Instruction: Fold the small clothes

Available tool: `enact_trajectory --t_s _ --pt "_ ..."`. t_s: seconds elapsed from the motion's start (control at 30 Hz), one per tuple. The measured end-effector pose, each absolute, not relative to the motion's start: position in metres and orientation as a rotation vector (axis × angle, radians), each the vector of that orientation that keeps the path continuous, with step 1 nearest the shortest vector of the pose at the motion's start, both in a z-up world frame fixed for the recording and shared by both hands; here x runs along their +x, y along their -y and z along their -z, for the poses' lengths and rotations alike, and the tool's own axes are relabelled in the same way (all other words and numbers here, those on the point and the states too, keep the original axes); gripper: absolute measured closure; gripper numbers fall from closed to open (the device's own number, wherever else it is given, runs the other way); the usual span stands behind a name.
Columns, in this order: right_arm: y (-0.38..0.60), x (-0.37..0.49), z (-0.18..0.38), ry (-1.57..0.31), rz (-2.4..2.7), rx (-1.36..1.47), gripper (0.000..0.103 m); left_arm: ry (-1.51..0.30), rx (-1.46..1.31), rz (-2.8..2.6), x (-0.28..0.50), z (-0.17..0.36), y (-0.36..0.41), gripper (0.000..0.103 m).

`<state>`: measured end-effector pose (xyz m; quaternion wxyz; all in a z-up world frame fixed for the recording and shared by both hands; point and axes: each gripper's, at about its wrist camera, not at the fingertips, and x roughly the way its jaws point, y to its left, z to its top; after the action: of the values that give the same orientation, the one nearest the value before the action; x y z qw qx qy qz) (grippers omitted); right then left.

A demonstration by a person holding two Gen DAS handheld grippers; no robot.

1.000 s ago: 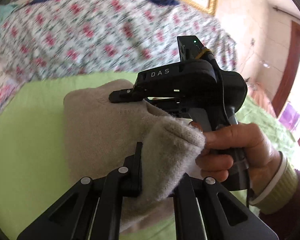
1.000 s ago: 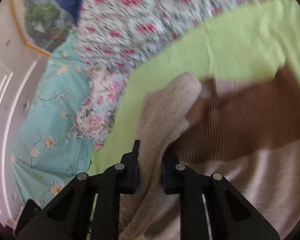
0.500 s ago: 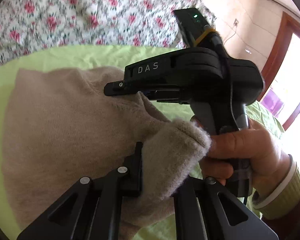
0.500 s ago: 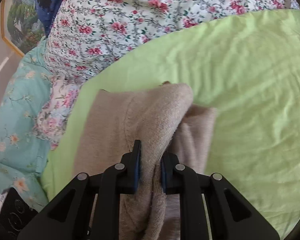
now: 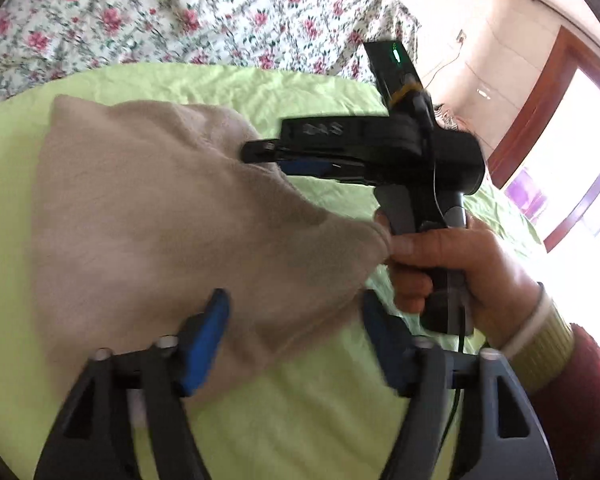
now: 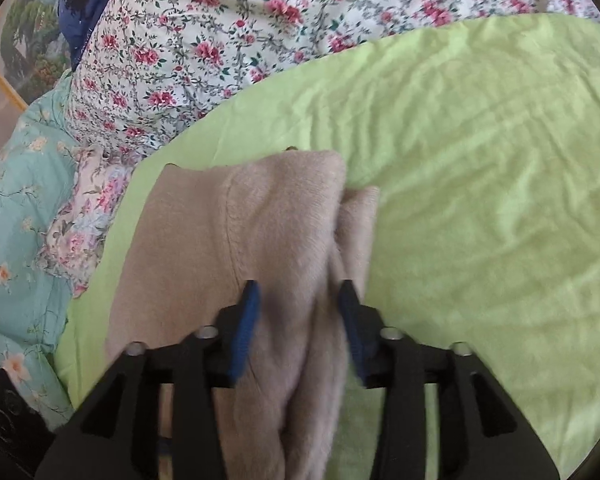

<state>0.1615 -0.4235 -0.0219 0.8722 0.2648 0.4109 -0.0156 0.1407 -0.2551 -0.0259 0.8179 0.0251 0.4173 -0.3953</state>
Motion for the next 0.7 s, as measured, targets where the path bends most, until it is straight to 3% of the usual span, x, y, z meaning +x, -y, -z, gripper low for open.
enact_trajectory --t_s 0.03,0.1,0.17,0.6,0.7 --pt "0.424 0.156 0.020 -0.856 0.040 0.552 0.037 -0.869 0.048 0.834 0.136 0.019 0.241 0.021" --pt "0.427 0.146 0.017 -0.842 0.024 0.581 0.027 -0.848 0.034 0.807 0.134 0.010 0.222 0.019" --pt "0.430 0.142 0.018 -0.843 0.008 0.611 0.025 -0.856 -0.007 0.771 0.146 0.005 0.201 0.014" --pt "0.437 0.165 0.048 -0.906 -0.050 0.779 0.024 -1.119 -0.355 0.716 0.295 0.061 0.146 0.013" --pt "0.434 0.170 0.050 -0.937 -0.049 0.760 0.024 -1.177 -0.395 0.739 0.304 0.079 0.145 0.007"
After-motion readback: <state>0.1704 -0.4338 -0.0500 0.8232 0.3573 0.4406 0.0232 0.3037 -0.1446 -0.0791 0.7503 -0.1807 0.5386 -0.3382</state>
